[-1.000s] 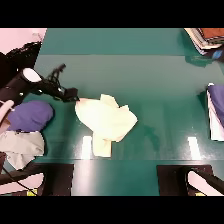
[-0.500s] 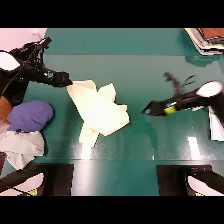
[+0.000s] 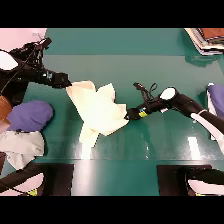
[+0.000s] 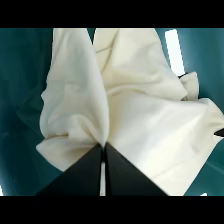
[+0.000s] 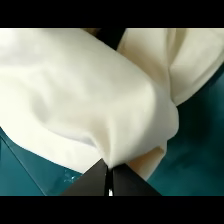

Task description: Fold the shirts.

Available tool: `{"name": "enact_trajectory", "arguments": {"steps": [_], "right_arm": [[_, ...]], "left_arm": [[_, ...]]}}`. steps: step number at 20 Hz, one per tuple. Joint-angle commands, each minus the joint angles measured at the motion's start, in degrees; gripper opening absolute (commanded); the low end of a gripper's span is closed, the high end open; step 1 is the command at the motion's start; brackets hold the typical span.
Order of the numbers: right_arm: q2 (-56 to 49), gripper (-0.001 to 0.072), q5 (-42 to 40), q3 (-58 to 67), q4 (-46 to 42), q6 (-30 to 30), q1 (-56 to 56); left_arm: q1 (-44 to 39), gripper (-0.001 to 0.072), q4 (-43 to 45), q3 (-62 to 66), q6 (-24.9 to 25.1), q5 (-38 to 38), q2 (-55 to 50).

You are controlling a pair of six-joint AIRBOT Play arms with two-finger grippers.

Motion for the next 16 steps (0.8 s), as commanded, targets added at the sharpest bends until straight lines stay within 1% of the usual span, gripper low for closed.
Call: {"name": "enact_trajectory", "arguments": {"steps": [1,4,6,11,14,16], "right_arm": [[0.26,0.0013,0.37,4.24,-1.25,-0.68,-1.01],[8.39,0.0013,3.32,12.22,-8.79,4.52,-6.54],[14.86,0.0012,4.11,19.63,-12.22,5.9,-10.62],[27.39,0.0012,3.63,35.06,-13.2,6.1,-16.92],[31.52,0.0012,5.33,41.57,-13.66,6.1,-17.94],[32.68,0.0012,7.65,45.94,-16.26,6.12,-17.79]], "left_arm": [[0.0,0.0024,0.39,1.01,-0.22,-0.92,0.92],[0.0,0.0024,2.03,7.85,-1.07,-0.31,6.49],[-0.02,0.0024,1.88,14.78,-1.07,0.9,11.26],[0.0,0.0024,-2.58,29.07,-1.07,1.9,21.22],[-0.02,0.0024,-5.9,35.41,-1.09,1.84,23.96],[0.0,0.0024,-7.67,39.82,-1.44,1.55,24.63]]}}
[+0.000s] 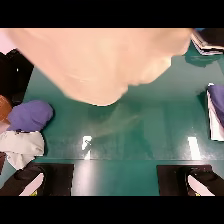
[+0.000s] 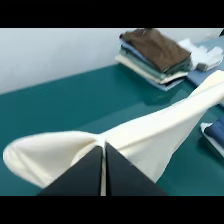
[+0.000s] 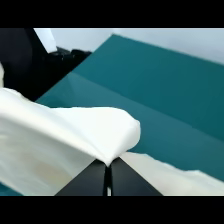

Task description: Fold the shirts.

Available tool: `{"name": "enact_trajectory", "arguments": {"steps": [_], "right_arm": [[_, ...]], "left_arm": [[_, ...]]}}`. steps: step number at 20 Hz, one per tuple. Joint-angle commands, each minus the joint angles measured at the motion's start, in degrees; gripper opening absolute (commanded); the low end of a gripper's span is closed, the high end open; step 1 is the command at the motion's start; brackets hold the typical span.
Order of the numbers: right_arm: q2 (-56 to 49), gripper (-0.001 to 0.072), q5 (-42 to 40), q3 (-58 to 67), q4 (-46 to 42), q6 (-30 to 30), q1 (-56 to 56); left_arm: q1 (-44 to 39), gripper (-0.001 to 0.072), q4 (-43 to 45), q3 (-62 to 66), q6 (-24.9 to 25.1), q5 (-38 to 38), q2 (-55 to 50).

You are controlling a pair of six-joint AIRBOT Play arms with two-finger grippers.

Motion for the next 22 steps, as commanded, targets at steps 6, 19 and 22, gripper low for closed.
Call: {"name": "enact_trajectory", "arguments": {"steps": [6,19,22], "right_arm": [[-1.01,0.0012,11.13,17.66,-8.66,5.68,-0.85],[-34.16,0.0012,17.73,-6.25,-8.63,8.22,4.9],[-37.42,0.0013,15.08,-9.49,-8.55,8.22,5.9]], "left_arm": [[0.07,0.0024,-4.85,10.14,-1.79,-3.13,2.29],[0.04,0.0025,-1.68,-65.66,-0.22,2.62,-2.14],[0.07,0.0026,-1.66,-76.35,1.33,12.02,-2.14]]}}
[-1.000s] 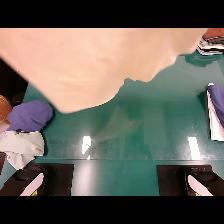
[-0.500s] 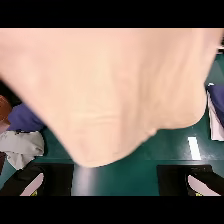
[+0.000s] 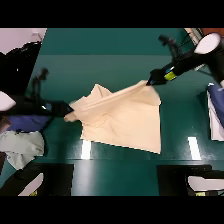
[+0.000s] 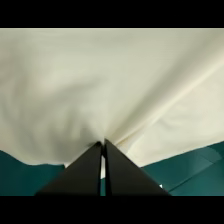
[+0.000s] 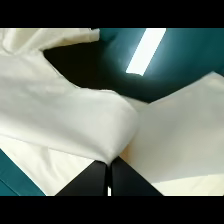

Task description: Fold the shirts.

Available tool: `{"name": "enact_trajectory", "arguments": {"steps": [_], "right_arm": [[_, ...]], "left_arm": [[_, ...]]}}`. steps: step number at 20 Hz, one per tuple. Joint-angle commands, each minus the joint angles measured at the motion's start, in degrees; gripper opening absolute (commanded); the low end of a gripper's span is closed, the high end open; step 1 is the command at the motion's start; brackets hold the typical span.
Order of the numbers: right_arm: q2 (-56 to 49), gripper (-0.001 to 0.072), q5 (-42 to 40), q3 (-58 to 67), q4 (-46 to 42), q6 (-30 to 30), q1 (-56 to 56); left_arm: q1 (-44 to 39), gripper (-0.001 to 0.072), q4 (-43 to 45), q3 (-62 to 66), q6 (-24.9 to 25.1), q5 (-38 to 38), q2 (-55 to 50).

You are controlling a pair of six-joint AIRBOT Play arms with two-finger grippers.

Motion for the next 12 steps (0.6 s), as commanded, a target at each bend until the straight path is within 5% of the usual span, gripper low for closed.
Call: {"name": "enact_trajectory", "arguments": {"steps": [1,4,5,6,12], "right_arm": [[-4.68,0.0013,-2.36,-4.15,0.28,-0.2,1.03],[-4.72,0.0013,-2.36,-4.15,0.31,-0.17,1.01],[-4.61,0.0013,-2.23,-4.15,0.28,-0.2,1.01],[-4.48,0.0013,-2.12,-4.15,0.28,-0.2,1.01],[-3.63,0.0014,0.39,-4.15,0.26,-0.22,1.01]], "left_arm": [[0.0,0.0026,0.02,-13.6,2.84,11.47,-0.07],[0.0,0.0028,-0.33,-13.49,2.95,11.54,-0.07],[0.0,0.0187,-0.68,-13.14,2.95,10.93,-0.07],[0.0,0.0477,-0.74,-12.48,2.95,10.03,-0.07],[0.0,0.0492,3.48,2.58,2.54,7.72,-0.07]]}}
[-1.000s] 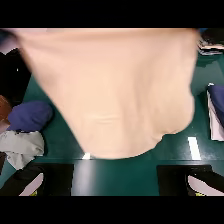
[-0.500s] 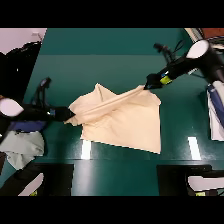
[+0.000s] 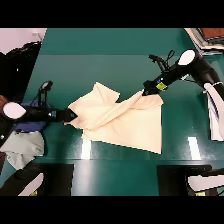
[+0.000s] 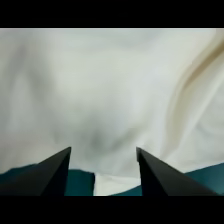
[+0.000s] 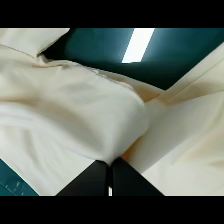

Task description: Fold the shirts.

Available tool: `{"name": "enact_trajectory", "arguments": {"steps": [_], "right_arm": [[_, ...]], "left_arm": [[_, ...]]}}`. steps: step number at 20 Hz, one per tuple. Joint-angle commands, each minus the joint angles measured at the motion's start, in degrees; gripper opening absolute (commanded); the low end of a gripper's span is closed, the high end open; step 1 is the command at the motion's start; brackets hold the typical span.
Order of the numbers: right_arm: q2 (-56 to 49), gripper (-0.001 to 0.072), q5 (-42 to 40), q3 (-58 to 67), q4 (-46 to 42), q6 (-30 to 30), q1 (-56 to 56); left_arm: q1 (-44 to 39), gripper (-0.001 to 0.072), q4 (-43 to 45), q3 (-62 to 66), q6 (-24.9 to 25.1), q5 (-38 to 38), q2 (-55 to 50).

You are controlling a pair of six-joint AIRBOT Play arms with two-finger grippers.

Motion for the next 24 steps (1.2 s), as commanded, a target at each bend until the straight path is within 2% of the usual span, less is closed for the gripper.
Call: {"name": "enact_trajectory", "arguments": {"steps": [1,2,3,4,5,6,9,11,15,19,20,21,22,24], "right_arm": [[1.16,0.0014,0.9,-0.09,0.09,0.0,0.07],[1.99,0.0019,0.48,-0.09,0.13,0.0,0.07],[3.19,0.013,0.15,-0.09,0.13,-0.02,-0.26],[4.37,0.0374,-0.28,-0.09,0.13,-0.02,-0.59],[5.86,0.0499,-0.07,-0.09,0.11,-0.02,-1.22],[7.48,0.0499,0.35,-0.09,0.11,0.0,-2.05],[12.96,0.0492,1.31,-0.09,0.09,0.0,-5.55],[15.56,0.0491,2.84,-0.09,0.07,0.0,-8.22],[16.48,0.0492,7.67,-0.13,-0.31,0.0,-14.16],[16.52,0.0491,5.75,-6.4,-0.35,0.0,-19.67],[16.52,0.0491,5.14,-9.16,-0.33,0.0,-21.05],[16.52,0.0491,4.09,-11.74,-0.33,0.0,-22.01],[16.52,0.0491,2.38,-14.43,-0.26,0.0,-22.86],[16.48,0.0491,-0.98,-18.56,-0.13,0.0,-23.8]], "left_arm": [[0.07,0.0493,6.62,9.05,-2.27,1.79,-0.02],[0.07,0.0493,10.6,11.04,-4.7,3.45,-0.5],[0.52,0.0493,12.98,12.63,-6.45,3.82,-2.03],[1.86,0.0494,12.44,13.88,-6.47,3.52,-4.66],[3.34,0.0494,11.23,14.97,-6.32,2.89,-8.22],[4.66,0.0494,9.86,15.85,-6.14,2.25,-11.85],[7.34,0.0494,0.52,18.16,1.33,-1.6,-23.8],[7.1,0.0493,-2.47,18.51,4.44,-3.74,-30.05],[7.08,0.0493,-3.28,18.53,4.83,-3.98,-35.85],[7.1,0.049,-4.17,18.53,5.66,-1.36,-35.89],[7.1,0.039,-4.31,18.67,5.66,-1.09,-35.89],[7.1,0.0185,-4.31,18.93,5.66,-0.94,-35.89],[7.1,0.0042,-4.31,19.26,5.68,-0.87,-35.78],[7.1,0.0026,-4.33,20.72,5.66,-0.81,-35.69]]}}
